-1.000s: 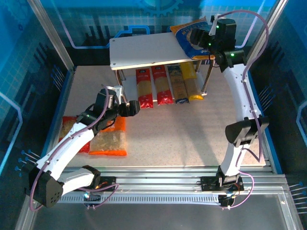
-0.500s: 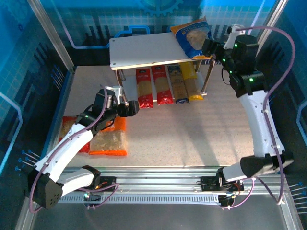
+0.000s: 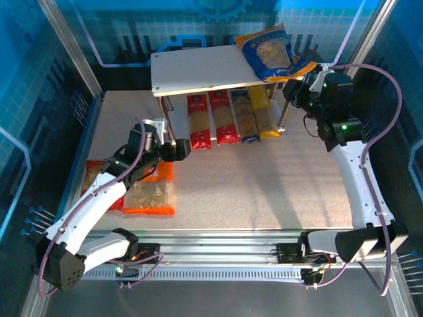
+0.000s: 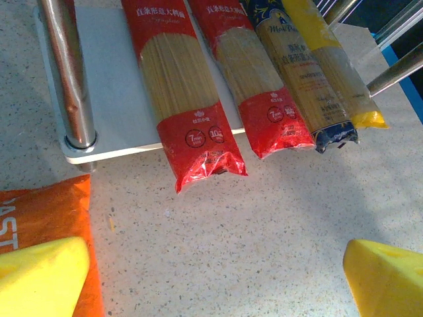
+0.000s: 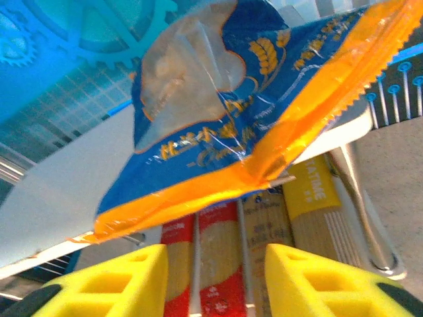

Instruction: Place and organize the pasta boxes and bags onto the shelf

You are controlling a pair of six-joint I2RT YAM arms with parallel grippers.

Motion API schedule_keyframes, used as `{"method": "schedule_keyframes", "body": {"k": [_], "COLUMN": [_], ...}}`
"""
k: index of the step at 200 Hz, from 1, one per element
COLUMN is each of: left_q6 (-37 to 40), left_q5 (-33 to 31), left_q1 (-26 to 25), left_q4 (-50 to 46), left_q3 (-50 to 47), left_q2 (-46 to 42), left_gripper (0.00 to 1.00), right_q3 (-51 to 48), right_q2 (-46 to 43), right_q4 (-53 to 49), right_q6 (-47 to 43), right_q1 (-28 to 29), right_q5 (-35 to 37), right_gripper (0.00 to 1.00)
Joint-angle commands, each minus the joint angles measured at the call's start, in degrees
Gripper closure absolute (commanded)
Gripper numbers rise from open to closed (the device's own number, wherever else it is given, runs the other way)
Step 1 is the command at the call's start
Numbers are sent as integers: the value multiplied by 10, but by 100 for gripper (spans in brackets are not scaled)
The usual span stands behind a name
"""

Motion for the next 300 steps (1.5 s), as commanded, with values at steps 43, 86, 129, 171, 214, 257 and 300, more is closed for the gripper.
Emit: {"method": "schedule_keyframes", "body": {"k": [43,86,129,171,214,257,300], "left_q6": [7,7,7,9,10,9,11], "left_q5": [-6,-6,-5,-5,-7,-7,-19], "left_q1": [6,8,10,12,14,16,20], "left_q4": [-9,-7,-6,-7,-10,-14,-22], "left_q3": [-15,-19,-21,-22,-25,-30,-30], "left_q2": [-21,-24,-24,-28,-34,-41,-48], "left_gripper": [0,1,1,0,1,1,0], "right_q3": [-20,-18,-8,-5,20,11,-18], "right_q2": [10,25,45,66,90,81,9], "right_q4": [80,102,108,122,126,125,69], "right_q6": [69,87,89,99,99,94,36], "right_q1": [-5,-2,20,40,54,58,56], "right_q5": [-28,-47,-63,-79,-80,-70,-49], "right_gripper": [58,69,75,76,77,74,47]}}
